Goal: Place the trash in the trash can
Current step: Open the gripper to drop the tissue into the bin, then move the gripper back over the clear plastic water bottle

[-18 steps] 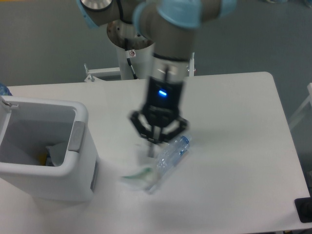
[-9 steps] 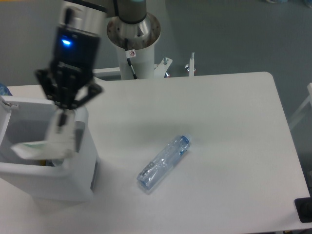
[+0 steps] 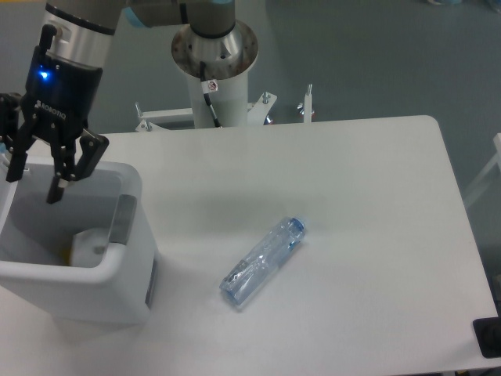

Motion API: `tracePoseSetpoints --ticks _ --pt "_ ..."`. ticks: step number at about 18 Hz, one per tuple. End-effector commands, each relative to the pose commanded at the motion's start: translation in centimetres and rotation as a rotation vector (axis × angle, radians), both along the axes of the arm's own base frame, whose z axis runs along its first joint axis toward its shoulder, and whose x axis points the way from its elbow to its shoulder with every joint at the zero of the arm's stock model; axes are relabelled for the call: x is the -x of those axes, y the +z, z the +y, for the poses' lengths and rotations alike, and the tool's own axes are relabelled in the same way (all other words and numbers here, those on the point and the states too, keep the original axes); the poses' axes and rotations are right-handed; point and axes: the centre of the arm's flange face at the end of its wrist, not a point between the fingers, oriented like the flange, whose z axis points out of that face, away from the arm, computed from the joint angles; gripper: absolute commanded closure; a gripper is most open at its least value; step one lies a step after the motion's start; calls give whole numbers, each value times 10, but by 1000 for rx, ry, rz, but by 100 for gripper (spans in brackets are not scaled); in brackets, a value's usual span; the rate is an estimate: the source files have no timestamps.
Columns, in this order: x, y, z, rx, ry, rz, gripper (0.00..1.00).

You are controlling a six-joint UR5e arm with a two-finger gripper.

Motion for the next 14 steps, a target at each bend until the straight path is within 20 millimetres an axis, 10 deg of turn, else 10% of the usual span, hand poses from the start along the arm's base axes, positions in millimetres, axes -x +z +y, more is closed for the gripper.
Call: tracePoseSetpoints --ticks 7,14 --pt "188 -41 -13 39 194 39 0" --pt "245 -144 8 158 143 6 0"
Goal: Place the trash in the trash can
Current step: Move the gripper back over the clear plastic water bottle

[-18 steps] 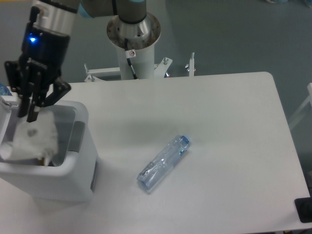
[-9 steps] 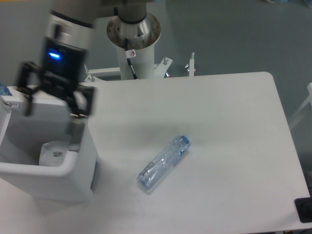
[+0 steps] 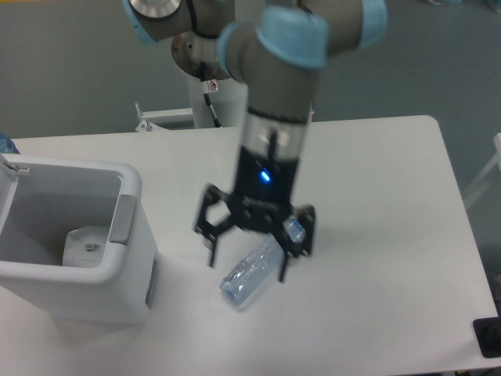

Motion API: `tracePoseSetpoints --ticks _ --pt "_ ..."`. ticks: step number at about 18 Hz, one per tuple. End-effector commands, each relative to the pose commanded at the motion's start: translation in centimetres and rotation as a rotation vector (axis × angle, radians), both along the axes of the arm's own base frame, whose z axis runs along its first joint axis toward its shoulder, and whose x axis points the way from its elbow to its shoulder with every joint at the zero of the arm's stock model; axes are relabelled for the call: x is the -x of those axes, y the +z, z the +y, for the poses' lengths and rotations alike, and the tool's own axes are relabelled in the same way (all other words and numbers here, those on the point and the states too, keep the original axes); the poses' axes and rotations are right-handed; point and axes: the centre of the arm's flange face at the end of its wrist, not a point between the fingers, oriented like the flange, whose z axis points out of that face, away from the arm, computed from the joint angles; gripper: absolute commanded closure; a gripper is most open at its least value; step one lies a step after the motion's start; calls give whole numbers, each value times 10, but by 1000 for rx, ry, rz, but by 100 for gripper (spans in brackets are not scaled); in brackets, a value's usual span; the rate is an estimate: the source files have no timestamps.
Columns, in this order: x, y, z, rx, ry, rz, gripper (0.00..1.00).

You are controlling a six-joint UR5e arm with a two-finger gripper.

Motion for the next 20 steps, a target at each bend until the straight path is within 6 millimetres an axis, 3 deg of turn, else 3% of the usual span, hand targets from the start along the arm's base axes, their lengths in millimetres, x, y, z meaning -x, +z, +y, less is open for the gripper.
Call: tracePoseSetpoints --ticks 6,8,15,20 --pt "21 -74 3 244 -16 40 0" --pt "10 -97 13 304 -75 24 0" --pt "-16 -139 31 413 -209 -10 0" --pt "-49 -173 39 616 -322 -7 0"
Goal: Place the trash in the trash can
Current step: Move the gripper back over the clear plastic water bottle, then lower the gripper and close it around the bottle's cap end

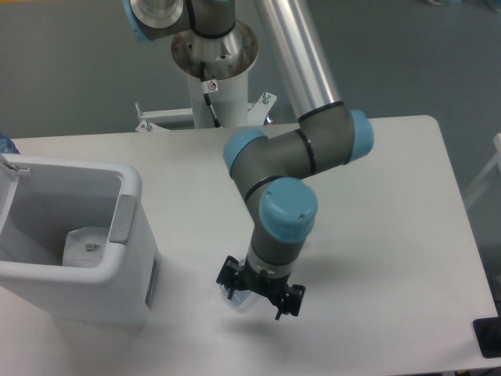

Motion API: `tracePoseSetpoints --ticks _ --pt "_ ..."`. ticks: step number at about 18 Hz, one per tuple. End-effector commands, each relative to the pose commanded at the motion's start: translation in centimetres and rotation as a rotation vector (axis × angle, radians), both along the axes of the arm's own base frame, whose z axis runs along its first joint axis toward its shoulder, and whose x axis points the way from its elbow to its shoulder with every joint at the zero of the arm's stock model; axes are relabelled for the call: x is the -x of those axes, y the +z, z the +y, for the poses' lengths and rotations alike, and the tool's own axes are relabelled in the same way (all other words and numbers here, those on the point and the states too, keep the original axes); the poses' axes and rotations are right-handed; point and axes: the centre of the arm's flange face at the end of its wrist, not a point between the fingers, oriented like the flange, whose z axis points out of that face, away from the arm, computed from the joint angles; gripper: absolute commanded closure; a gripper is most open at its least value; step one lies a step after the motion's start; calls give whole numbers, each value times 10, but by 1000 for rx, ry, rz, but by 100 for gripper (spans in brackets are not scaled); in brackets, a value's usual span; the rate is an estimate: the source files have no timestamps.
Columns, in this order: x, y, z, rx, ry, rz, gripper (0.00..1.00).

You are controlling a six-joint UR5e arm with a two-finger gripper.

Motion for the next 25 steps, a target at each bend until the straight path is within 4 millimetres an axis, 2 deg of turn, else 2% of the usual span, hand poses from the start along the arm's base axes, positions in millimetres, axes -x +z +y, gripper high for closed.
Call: tracePoseSetpoints --ticks 3,5,7,9,11,14,15,19,20,23,25 --pt "-1 -11 0 27 -10 -6 0" --pt "-11 -21 6 41 -25 -9 0" --pt "-9 -36 6 71 -27 -8 0" --pt "-15 -38 10 73 -38 -7 0" --pt "-19 -51 11 92 -35 -21 0" --pt "-20 -53 11 96 -32 -26 0" --pt "-20 -53 11 97 -31 -26 7" --pt "-19 -47 13 87 -29 -23 54" --pt "-19 -46 14 82 -27 -19 61" --pt "-14 -32 19 58 -22 -1 73" --pt "-10 -28 22 49 -19 7 76"
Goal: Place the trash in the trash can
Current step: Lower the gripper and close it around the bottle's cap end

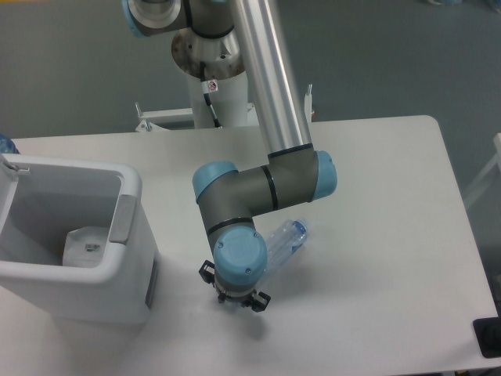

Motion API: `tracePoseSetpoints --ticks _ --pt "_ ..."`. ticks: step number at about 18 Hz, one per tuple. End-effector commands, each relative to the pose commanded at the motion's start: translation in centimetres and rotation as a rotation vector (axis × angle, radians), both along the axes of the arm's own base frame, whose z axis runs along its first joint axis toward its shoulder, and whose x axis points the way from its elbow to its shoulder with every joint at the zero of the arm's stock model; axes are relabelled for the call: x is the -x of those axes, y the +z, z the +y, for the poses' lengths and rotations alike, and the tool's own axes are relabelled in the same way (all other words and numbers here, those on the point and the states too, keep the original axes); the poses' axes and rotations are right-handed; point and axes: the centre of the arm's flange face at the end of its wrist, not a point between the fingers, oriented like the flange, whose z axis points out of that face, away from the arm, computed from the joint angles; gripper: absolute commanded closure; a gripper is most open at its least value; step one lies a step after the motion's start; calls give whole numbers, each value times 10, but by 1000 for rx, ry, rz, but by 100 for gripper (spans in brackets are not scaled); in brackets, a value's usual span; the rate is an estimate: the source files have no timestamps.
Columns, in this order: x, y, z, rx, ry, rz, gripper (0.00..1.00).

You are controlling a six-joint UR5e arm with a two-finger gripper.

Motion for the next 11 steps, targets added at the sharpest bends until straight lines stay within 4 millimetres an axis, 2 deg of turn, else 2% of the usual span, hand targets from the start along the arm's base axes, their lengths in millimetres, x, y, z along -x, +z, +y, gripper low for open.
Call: tracePoseSetpoints --ticks 3,4,6,9,11 --pt "10 14 -1 -24 12 14 76" --pt "17 25 0 -44 19 26 76" --pt "49 49 -9 -99 66 34 76" --pt "75 94 -6 -256 189 -31 76" --pt "93 115 -12 -348 247 -88 76"
